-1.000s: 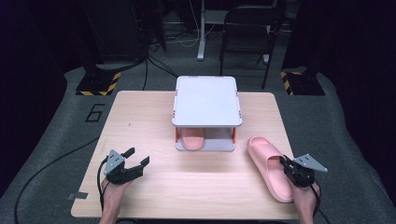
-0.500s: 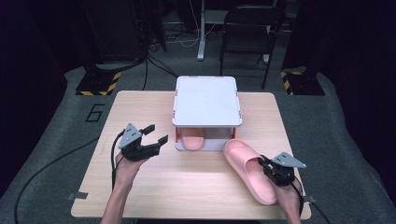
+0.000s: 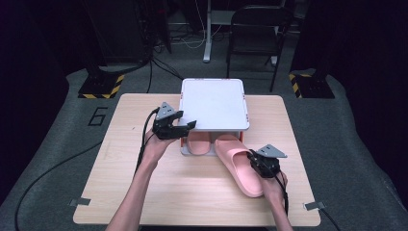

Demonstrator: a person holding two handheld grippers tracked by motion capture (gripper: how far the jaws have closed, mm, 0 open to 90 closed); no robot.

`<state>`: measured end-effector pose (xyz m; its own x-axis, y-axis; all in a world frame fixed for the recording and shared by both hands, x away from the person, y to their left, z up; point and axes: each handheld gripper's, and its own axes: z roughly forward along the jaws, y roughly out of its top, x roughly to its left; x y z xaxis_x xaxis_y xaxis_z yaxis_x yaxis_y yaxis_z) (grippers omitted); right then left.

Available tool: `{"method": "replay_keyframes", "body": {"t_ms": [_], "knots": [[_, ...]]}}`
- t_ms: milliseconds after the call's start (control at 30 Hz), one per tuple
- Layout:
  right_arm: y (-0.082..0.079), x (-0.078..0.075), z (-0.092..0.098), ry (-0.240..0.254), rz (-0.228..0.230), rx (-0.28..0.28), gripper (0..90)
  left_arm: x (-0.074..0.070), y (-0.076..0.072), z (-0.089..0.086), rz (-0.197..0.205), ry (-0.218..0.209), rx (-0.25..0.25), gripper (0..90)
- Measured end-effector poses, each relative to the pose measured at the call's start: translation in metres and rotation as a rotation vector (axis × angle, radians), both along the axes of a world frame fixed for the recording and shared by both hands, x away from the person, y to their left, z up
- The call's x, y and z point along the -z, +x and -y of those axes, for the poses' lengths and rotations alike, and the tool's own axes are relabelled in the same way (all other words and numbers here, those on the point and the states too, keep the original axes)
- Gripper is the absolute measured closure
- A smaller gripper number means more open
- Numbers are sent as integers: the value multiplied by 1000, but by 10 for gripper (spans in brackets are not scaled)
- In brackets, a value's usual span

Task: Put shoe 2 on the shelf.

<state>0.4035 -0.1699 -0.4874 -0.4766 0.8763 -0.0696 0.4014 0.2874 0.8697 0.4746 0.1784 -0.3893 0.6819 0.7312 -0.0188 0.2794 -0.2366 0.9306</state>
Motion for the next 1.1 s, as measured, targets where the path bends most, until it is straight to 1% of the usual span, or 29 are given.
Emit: {"method": "replay_keyframes", "body": {"t_ms": [33,67,133,167,200,233,300,400,433,500,567,600,667,700,767,800,833,867,900,933,1033,1067,1100], "knots": [[3,0,-3,-7,0,3,813,2,2,1,-5,5,-9,312],[7,1,-9,5,5,15,814,3,3,1,3,10,-8,313],[13,3,-15,-3,13,26,812,3,5,2,-3,5,-10,317],[18,5,-22,-1,4,49,812,3,5,3,2,18,-13,317],[18,5,-22,-1,4,49,812,3,5,4,6,28,-10,317],[19,5,-24,0,-1,59,812,4,5,5,10,24,-15,317],[24,9,-29,13,2,85,814,4,6,5,13,26,-16,314],[32,14,-34,34,-11,135,814,3,5,4,10,33,-15,317],[34,14,-35,34,-7,139,815,4,5,4,15,30,-20,317],[35,15,-39,23,5,156,814,3,5,4,9,38,-18,317],[36,17,-40,39,2,163,792,4,5,5,13,26,-22,317],[38,18,-39,49,8,149,744,4,5,4,15,30,-21,318],[39,18,-36,80,-6,106,658,4,5,4,16,29,-19,317],[38,17,-34,96,3,93,620,4,5,4,16,27,-17,317],[36,15,-29,113,-17,53,544,4,5,3,13,27,-13,320],[35,13,-25,113,-22,23,506,4,5,3,14,27,-12,320],[34,12,-23,129,-28,1,482,4,5,3,15,25,-11,320],[30,11,-19,131,-34,-25,453,4,5,3,15,25,-11,321],[28,11,-16,126,-26,-47,442,4,5,3,16,23,-12,321],[20,10,-11,115,-22,-93,399,4,5,3,16,22,-13,320],[7,13,-1,87,-13,-158,333,5,5,2,22,21,-12,323],[1,14,3,100,-13,-183,303,5,5,2,21,22,-12,323],[-3,15,6,108,-16,-195,289,5,4,2,18,26,-11,323]]}}
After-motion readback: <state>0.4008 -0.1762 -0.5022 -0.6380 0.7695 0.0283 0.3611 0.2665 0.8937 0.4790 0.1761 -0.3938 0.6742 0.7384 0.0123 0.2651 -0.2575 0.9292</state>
